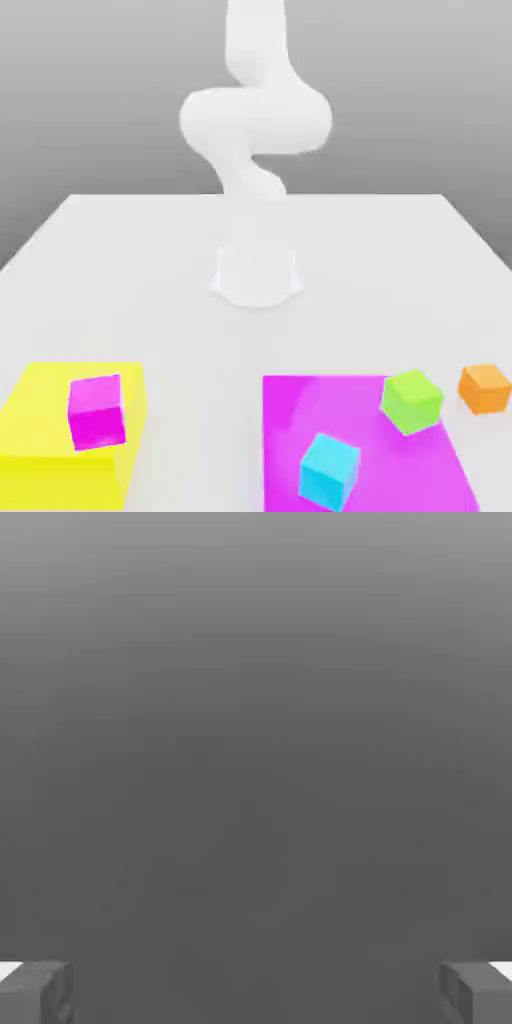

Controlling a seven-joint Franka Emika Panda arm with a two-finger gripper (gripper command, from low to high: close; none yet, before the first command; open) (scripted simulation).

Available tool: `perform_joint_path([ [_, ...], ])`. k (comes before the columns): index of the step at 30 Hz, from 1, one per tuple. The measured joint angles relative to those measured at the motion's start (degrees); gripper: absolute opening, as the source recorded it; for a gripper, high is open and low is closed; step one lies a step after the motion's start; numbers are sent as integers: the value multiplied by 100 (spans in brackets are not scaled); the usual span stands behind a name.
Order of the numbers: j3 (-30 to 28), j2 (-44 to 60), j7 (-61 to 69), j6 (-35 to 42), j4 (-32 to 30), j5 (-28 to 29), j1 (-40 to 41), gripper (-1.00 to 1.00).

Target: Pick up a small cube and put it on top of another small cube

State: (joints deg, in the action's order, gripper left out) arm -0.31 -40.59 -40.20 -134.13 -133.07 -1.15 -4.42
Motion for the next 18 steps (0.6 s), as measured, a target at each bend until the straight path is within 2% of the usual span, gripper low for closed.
perform_joint_path([
  [9,107,1911,2041,-847,-465,-409,-1450,0],
  [14,404,2948,3076,-1311,-719,-525,-2032,0],
  [18,716,3775,3752,-1695,-926,-402,-2505,0],
])
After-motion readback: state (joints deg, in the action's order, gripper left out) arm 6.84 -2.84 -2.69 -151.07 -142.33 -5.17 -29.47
